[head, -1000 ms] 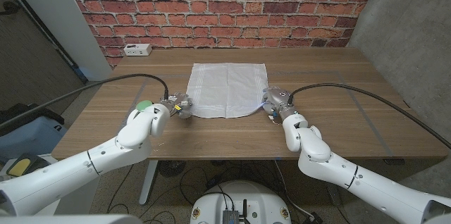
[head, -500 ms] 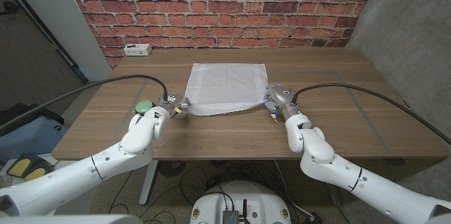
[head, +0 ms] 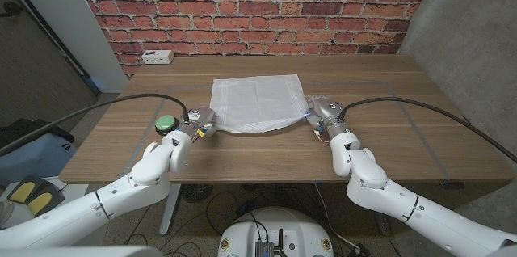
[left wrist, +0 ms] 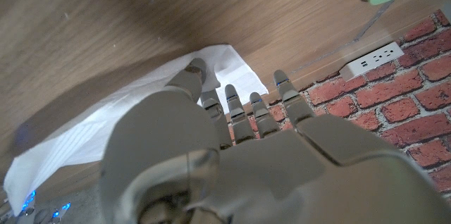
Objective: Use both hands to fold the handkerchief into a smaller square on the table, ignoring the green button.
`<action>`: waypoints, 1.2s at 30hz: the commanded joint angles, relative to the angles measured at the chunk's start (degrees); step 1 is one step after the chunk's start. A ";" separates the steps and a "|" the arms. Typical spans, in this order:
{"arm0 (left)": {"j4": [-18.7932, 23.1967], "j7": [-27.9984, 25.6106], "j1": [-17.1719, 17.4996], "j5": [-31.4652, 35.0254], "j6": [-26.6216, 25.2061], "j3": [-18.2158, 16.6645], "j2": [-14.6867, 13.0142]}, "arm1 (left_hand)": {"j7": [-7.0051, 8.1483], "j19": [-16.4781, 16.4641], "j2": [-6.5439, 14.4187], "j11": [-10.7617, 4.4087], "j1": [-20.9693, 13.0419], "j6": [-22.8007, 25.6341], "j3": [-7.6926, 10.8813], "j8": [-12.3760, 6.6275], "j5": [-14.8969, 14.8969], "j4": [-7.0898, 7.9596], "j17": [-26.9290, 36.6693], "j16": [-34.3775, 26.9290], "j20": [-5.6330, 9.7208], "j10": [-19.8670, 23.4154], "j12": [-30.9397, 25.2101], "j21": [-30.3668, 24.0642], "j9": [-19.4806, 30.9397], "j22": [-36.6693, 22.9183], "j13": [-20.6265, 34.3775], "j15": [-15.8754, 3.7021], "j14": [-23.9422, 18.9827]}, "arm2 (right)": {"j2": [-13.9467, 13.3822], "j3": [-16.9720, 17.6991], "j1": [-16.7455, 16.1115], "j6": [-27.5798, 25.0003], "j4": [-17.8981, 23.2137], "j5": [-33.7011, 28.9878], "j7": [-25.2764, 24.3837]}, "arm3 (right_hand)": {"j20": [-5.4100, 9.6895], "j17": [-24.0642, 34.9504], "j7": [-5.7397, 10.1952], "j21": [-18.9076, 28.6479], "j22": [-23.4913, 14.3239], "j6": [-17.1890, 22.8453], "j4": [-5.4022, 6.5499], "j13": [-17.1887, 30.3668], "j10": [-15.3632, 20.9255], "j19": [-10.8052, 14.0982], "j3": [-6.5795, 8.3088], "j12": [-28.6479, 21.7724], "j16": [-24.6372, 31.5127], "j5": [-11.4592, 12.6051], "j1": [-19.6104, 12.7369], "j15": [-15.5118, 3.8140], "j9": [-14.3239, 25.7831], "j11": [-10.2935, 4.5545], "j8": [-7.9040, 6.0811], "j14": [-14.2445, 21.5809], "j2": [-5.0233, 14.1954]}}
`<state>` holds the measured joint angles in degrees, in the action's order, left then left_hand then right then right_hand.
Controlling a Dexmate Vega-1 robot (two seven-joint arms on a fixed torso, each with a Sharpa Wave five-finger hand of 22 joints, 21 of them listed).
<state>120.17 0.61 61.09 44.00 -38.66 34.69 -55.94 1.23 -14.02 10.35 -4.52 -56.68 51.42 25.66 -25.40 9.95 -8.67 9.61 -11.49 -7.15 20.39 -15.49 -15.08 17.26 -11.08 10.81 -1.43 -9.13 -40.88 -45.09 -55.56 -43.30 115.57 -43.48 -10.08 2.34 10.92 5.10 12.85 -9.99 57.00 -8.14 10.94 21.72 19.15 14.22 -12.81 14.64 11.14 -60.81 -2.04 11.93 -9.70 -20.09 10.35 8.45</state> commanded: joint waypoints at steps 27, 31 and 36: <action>11.23 -5.73 10.45 -14.92 4.55 -11.44 -9.12 | -10.52 0.74 -1.89 -0.11 -5.14 10.83 1.17 -2.23 1.03 -2.02 -0.09 1.28 0.48 0.37 1.71 0.14 1.46 -0.08 0.08 0.24 0.56 | -1.94 8.69 -10.41 -7.27 8.45 7.60 -14.75 | -0.13 0.40 -1.42 -0.09 -0.28 -0.68 0.25 0.20 1.19 1.30 -0.01 0.64 0.23 -0.21 -1.24 -6.60 0.35 1.29 0.66 1.06 1.15; 11.68 -6.60 11.81 -17.42 6.11 -13.32 -10.18 | -10.79 0.84 -2.16 -0.10 -5.48 11.22 1.25 -2.33 1.10 -2.07 -0.09 1.29 0.33 0.45 1.81 0.22 1.61 -0.06 0.08 0.28 0.60 | -2.03 8.73 -10.73 -8.10 9.23 7.34 -15.97 | -0.10 0.42 -1.50 -0.12 -0.28 -0.65 0.31 0.21 1.26 1.29 -0.02 0.69 0.27 -0.24 -1.24 -6.57 0.36 1.23 0.66 1.20 1.19; 12.31 -7.78 13.95 -20.63 7.98 -16.17 -11.64 | -10.98 0.90 -2.44 -0.11 -5.80 11.53 1.33 -2.39 1.19 -2.09 -0.09 1.30 0.35 0.57 1.90 0.29 1.76 -0.04 0.07 0.29 0.65 | -2.31 8.29 -10.55 -8.40 10.02 6.78 -16.80 | -0.15 0.44 -1.55 -0.12 -0.28 -0.62 0.35 0.21 1.47 1.39 -0.03 0.69 0.29 -0.28 -1.25 -6.61 0.38 1.02 0.66 1.30 1.20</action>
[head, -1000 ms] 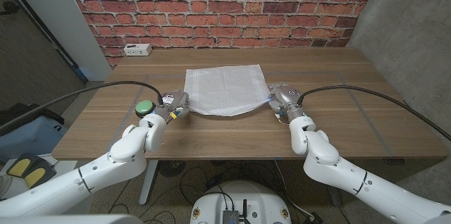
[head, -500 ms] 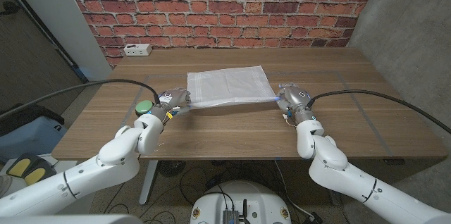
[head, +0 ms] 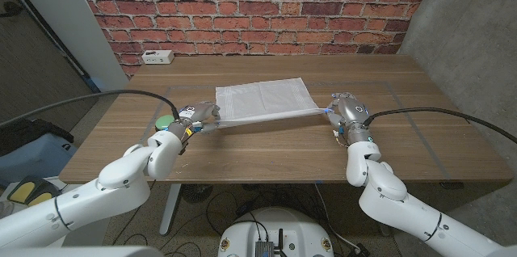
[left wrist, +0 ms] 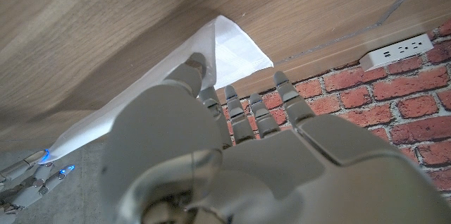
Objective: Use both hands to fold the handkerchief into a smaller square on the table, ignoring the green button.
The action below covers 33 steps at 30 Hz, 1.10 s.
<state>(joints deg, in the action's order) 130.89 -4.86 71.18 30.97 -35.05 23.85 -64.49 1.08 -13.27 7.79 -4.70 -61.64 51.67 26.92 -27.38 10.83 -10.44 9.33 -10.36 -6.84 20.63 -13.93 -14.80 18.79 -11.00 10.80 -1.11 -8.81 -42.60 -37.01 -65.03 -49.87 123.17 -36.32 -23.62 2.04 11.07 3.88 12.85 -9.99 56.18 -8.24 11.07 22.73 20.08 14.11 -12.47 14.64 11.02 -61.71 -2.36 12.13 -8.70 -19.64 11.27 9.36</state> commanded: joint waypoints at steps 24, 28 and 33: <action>1.63 -6.68 14.17 -14.27 10.54 -19.50 -4.50 | -11.41 0.19 -1.20 0.22 -1.95 12.66 0.47 -0.47 0.94 -0.23 0.19 0.04 -0.07 1.85 0.43 0.22 0.90 -0.06 0.06 0.09 -0.07 | 0.58 -1.55 3.59 0.44 1.08 -3.01 -3.69 | 0.27 0.35 -0.14 -0.21 -0.27 0.44 0.63 0.11 0.91 0.70 -0.01 0.58 0.27 -0.28 -0.39 -6.61 0.25 -0.05 0.18 0.65 0.27; 0.47 -6.71 13.52 -14.29 11.65 -19.92 -3.30 | -11.34 0.14 -1.35 0.16 -2.04 12.68 0.51 -0.39 0.98 -0.20 0.19 0.00 -0.06 2.10 0.42 0.23 0.99 -0.06 0.06 0.07 -0.24 | 0.94 -1.65 4.87 1.29 -0.01 -2.97 -3.13 | 0.30 0.35 -0.13 -0.22 -0.27 0.43 0.64 0.12 0.90 0.75 -0.02 0.64 0.26 -0.28 -0.40 -6.68 0.26 -0.33 0.19 0.69 0.26; -0.43 -6.28 12.00 -13.81 11.91 -19.34 -2.30 | -10.86 0.08 -1.51 0.16 -2.12 12.38 0.54 -0.18 1.02 -0.14 0.19 0.02 -0.22 2.11 0.53 0.23 1.10 -0.07 0.06 0.14 -0.30 | 1.32 -1.86 6.26 2.27 -1.29 -3.10 -2.66 | 0.32 0.36 -0.06 -0.24 -0.27 0.53 0.66 0.12 0.91 0.78 -0.04 0.70 0.23 -0.29 -0.42 -6.60 0.27 -0.26 0.17 0.68 0.26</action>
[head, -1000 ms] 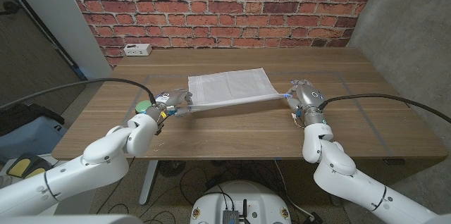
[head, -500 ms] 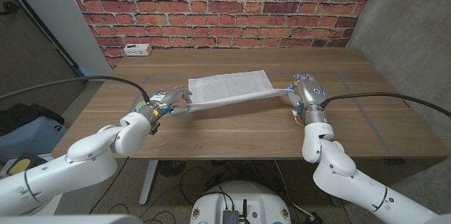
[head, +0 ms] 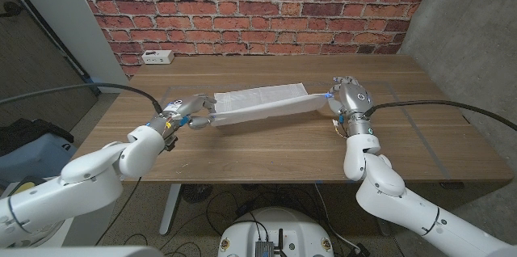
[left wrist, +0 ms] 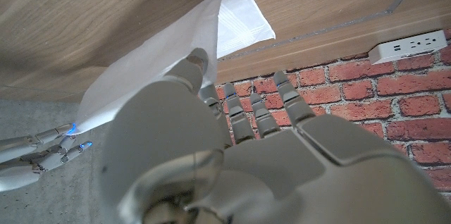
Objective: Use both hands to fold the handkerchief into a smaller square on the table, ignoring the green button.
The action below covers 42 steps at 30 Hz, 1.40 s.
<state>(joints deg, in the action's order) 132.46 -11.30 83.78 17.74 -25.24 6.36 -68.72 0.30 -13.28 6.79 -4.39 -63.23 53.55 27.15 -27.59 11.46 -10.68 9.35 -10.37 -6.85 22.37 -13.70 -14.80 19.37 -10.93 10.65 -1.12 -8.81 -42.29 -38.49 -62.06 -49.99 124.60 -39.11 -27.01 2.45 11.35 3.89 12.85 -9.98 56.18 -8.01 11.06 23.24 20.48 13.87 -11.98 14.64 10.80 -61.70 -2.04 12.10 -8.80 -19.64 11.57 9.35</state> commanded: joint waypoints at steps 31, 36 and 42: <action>-7.23 2.48 -16.85 5.19 -3.43 10.61 6.02 | -8.61 -0.25 -0.61 0.21 -0.49 9.19 0.10 1.62 0.54 0.64 0.17 0.08 -0.53 -0.09 0.98 0.15 0.38 -0.27 0.28 0.15 -0.64 | 4.08 -0.85 13.23 11.00 -15.03 3.19 2.66 | -0.08 0.12 0.06 -0.39 -0.27 0.46 0.55 0.17 0.56 0.49 0.11 0.46 0.13 -0.07 -0.51 -7.19 0.38 -0.08 0.25 0.54 0.26; -8.16 3.27 -19.89 6.24 -4.87 13.17 6.86 | -8.70 -0.28 -0.53 0.16 -0.48 9.16 0.07 1.76 0.58 0.66 0.17 0.11 -0.51 -0.05 1.01 0.14 0.36 -0.28 0.28 0.11 -0.62 | 4.40 -1.08 15.08 12.86 -17.71 4.12 2.82 | -0.07 0.13 0.10 -0.40 -0.27 0.43 0.59 0.17 0.52 0.54 0.09 0.53 0.10 -0.06 -0.51 -7.14 0.39 -0.12 0.28 0.54 0.27; -8.93 4.51 -23.60 8.37 -6.77 16.52 7.86 | -8.58 -0.37 -0.48 0.24 -0.51 9.12 0.04 1.93 0.63 0.64 0.17 0.10 -0.51 -0.01 1.05 0.12 0.37 -0.29 0.29 0.02 -0.70 | 4.49 -1.54 17.57 15.04 -21.06 4.98 3.36 | -0.05 0.14 0.08 -0.44 -0.27 0.48 0.59 0.18 0.61 0.52 0.08 0.53 0.08 -0.06 -0.55 -7.15 0.40 -0.25 0.27 0.55 0.28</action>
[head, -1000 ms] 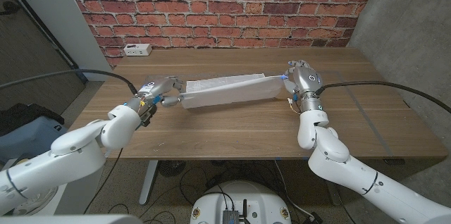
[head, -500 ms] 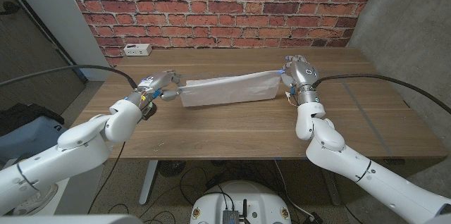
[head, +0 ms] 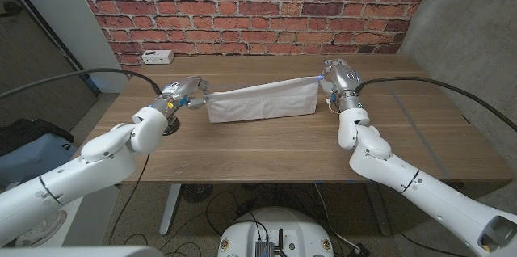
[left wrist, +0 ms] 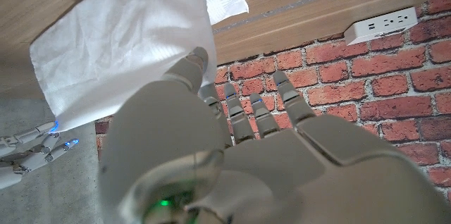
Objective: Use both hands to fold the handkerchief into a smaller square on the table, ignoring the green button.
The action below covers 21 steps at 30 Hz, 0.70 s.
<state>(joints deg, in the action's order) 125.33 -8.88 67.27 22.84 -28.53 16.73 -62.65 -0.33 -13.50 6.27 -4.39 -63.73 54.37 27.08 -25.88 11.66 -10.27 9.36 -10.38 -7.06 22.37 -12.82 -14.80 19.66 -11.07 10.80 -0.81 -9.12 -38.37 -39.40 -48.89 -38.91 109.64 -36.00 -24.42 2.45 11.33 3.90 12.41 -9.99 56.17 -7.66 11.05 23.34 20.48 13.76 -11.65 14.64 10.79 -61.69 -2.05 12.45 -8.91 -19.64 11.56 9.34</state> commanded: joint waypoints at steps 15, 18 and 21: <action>-6.63 5.45 -15.22 5.02 -3.46 11.69 4.78 | -7.76 -0.21 0.11 0.12 0.02 8.14 -0.03 0.59 0.49 0.25 0.16 0.13 -0.31 -0.09 0.32 0.11 0.18 -0.17 0.16 -0.31 -0.48 | 1.62 -1.68 8.46 7.94 -12.58 4.05 0.91 | -0.05 0.17 -0.04 -0.05 -0.27 0.49 0.30 0.20 0.52 0.57 0.17 0.29 0.03 -0.04 -0.58 -7.20 0.07 -0.03 0.29 0.60 0.33; -7.90 6.39 -16.78 5.31 -3.22 12.82 5.34 | -7.62 -0.25 0.12 0.14 0.04 8.02 -0.07 0.69 0.49 0.26 0.16 0.13 -0.34 -0.11 0.36 0.10 0.24 -0.17 0.17 -0.28 -0.49 | 1.87 -2.08 9.36 8.73 -13.91 4.40 1.18 | -0.05 0.18 -0.05 -0.06 -0.27 0.50 0.30 0.20 0.52 0.58 0.17 0.30 0.02 -0.04 -0.60 -7.22 0.08 0.03 0.29 0.60 0.33; -9.13 6.93 -18.04 5.44 -2.86 13.68 5.96 | -7.49 -0.29 0.13 0.12 0.06 7.94 -0.11 0.80 0.49 0.26 0.16 0.16 -0.27 -0.24 0.43 0.09 0.26 -0.18 0.17 -0.25 -0.46 | 2.24 -2.55 10.28 9.37 -15.29 4.62 1.36 | -0.08 0.18 -0.07 -0.07 -0.27 0.49 0.31 0.20 0.55 0.59 0.17 0.30 0.03 -0.04 -0.62 -7.19 0.08 0.10 0.30 0.66 0.35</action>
<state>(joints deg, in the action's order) 120.00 -4.63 54.71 27.12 -31.71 26.60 -58.77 -0.33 -13.50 6.27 -4.39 -63.73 54.36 27.07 -25.34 11.91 -10.27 9.36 -10.37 -7.06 22.36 -12.49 -14.80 19.70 -11.07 10.80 -1.02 -9.33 -37.07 -40.70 -41.97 -32.23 99.32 -32.54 -23.61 2.45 11.33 4.11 12.41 -9.99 56.38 -7.55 11.05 23.34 20.48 13.87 -11.43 14.64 10.58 -61.71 -2.26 12.40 -8.91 -19.64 11.77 9.36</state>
